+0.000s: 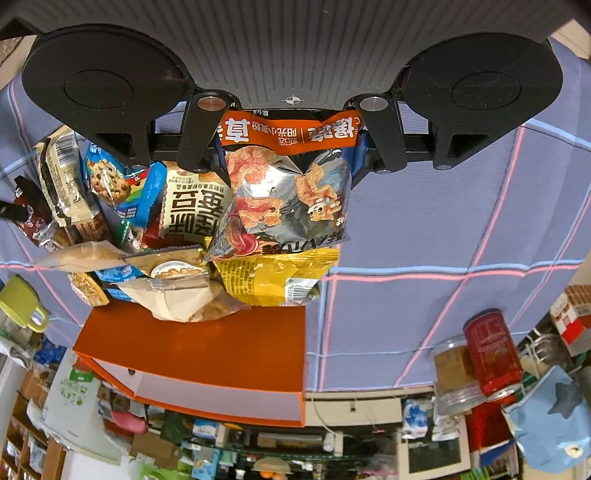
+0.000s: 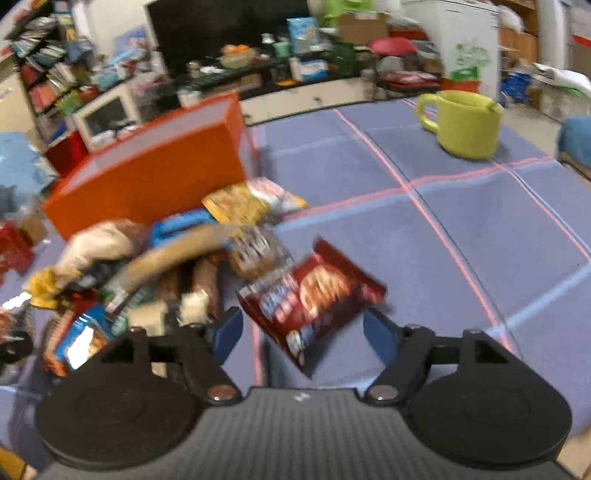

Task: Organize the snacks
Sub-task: 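Release the chip bag into the orange box while the right tool drops the cookie packet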

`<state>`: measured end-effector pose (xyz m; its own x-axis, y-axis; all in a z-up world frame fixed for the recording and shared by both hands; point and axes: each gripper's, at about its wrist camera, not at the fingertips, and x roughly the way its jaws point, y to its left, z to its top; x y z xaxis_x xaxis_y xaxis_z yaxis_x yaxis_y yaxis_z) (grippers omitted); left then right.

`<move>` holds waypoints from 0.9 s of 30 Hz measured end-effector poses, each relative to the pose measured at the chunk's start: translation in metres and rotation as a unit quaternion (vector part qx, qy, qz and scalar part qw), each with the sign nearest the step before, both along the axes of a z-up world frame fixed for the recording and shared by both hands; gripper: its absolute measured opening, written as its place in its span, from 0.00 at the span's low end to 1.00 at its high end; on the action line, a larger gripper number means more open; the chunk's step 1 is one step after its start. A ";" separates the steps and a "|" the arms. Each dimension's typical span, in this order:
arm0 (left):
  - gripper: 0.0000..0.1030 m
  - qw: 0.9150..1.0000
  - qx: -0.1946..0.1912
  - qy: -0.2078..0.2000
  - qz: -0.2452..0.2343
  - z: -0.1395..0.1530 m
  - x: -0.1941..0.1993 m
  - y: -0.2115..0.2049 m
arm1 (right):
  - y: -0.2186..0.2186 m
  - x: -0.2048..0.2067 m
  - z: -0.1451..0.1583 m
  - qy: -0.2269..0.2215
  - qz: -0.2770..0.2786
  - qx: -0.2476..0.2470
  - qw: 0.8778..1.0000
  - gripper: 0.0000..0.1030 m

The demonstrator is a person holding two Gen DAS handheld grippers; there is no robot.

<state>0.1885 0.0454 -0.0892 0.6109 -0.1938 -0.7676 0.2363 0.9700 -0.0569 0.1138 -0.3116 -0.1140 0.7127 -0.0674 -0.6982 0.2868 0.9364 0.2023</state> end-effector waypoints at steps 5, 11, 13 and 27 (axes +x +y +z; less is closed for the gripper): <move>0.32 1.000 -0.006 0.001 0.000 0.002 0.002 0.001 | 0.001 0.022 0.023 0.025 0.176 -0.148 0.973 0.89; 0.32 1.000 0.001 0.001 -0.005 -0.001 0.000 -0.001 | -0.021 0.033 0.001 0.035 0.206 -0.076 0.975 0.92; 0.32 1.000 0.004 0.002 -0.005 -0.002 0.000 -0.001 | -0.015 0.035 -0.007 0.045 0.224 -0.079 0.970 0.92; 0.32 1.000 0.000 -0.009 0.002 0.007 -0.003 0.004 | -0.017 0.043 -0.013 0.050 0.224 -0.086 0.969 0.51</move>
<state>0.1858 0.0493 -0.0826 0.6252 -0.1918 -0.7565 0.2340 0.9708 -0.0528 0.1568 -0.3289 -0.1269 0.6273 0.1115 -0.7707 -0.1466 0.9889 0.0237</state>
